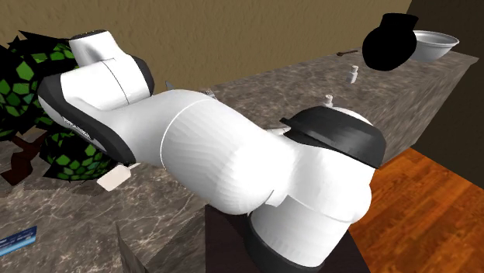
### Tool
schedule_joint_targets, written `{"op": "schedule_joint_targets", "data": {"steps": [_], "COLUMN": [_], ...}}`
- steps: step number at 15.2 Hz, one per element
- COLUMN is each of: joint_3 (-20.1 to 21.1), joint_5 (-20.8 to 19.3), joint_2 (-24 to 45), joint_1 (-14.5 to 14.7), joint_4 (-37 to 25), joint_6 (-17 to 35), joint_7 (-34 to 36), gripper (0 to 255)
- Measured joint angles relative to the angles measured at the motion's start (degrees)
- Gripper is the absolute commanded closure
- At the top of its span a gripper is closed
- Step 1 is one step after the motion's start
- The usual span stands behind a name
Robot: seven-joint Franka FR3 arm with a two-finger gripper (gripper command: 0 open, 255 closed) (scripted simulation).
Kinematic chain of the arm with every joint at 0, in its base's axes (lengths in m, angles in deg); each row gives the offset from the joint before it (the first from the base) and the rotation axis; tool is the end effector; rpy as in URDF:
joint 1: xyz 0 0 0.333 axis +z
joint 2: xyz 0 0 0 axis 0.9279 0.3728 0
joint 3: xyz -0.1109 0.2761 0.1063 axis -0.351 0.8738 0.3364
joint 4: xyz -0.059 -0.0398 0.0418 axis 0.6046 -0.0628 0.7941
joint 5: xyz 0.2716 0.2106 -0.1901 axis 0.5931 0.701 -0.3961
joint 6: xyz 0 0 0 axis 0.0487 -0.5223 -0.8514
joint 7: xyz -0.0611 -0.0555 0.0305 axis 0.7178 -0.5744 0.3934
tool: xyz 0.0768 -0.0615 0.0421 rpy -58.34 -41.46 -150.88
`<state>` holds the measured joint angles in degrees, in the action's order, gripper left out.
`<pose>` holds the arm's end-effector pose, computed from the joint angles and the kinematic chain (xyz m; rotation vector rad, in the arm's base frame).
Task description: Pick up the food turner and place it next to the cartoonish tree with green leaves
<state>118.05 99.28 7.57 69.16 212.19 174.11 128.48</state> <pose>0.0802 0.3958 0.4394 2.5784 -1.7273 0.0856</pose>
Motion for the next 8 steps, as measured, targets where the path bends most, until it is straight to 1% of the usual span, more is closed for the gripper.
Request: {"op": "schedule_joint_targets", "data": {"steps": [8], "joint_3": [4.9], "joint_5": [4.1], "joint_2": [-0.5], "joint_1": [0.3], "joint_4": [4.2], "joint_6": [4.7], "joint_7": [-0.8], "gripper": [255]}}
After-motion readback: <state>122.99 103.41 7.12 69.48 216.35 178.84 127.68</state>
